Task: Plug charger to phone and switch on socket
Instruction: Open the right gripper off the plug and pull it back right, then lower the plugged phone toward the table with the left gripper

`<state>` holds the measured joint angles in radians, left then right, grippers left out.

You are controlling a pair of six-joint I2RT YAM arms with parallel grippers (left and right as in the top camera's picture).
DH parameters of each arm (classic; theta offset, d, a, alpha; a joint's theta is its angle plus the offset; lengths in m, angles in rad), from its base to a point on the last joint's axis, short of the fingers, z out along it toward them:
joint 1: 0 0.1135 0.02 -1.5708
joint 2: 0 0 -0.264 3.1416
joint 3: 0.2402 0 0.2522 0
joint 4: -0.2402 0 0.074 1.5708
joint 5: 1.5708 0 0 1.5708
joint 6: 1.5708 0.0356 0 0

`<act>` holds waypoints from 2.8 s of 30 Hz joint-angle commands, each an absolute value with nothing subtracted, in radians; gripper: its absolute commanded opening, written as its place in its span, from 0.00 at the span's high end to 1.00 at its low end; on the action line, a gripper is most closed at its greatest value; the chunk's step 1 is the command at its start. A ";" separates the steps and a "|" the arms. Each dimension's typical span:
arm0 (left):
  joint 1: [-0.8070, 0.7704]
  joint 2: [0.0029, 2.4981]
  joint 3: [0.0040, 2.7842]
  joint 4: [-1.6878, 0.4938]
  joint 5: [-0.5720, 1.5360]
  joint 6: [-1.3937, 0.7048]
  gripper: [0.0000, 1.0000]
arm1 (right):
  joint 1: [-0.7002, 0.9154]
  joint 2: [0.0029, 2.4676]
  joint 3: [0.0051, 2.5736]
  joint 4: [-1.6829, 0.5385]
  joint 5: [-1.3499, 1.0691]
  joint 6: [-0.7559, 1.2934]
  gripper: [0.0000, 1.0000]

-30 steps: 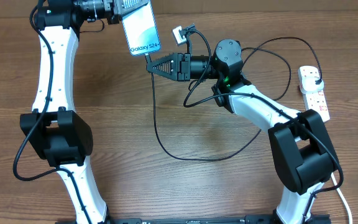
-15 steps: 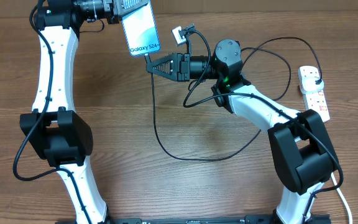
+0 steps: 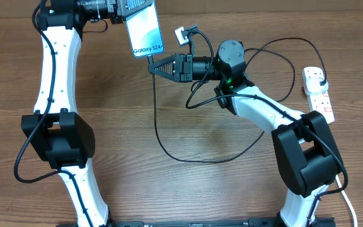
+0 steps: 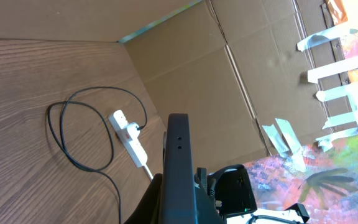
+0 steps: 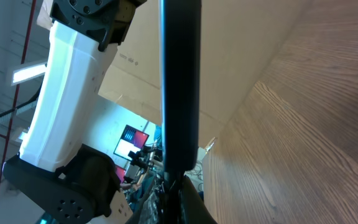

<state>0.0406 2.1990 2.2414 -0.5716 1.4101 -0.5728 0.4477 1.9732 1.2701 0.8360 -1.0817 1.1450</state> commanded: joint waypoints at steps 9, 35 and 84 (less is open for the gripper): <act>0.012 2.173 2.260 -0.579 1.493 -0.556 0.96 | 0.422 1.981 1.286 0.847 -0.986 1.152 0.21; 0.079 2.173 2.260 -0.580 1.440 -0.492 0.96 | 0.236 1.981 1.282 0.346 -1.021 0.801 0.00; -0.186 2.628 2.260 -0.948 1.029 -0.318 0.96 | 0.127 1.980 1.454 -0.585 -0.199 0.447 0.00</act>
<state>-0.1764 2.6213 2.2410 -0.9565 0.9829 -0.2909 0.1307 1.9743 1.4311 -0.5911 -0.2157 0.4545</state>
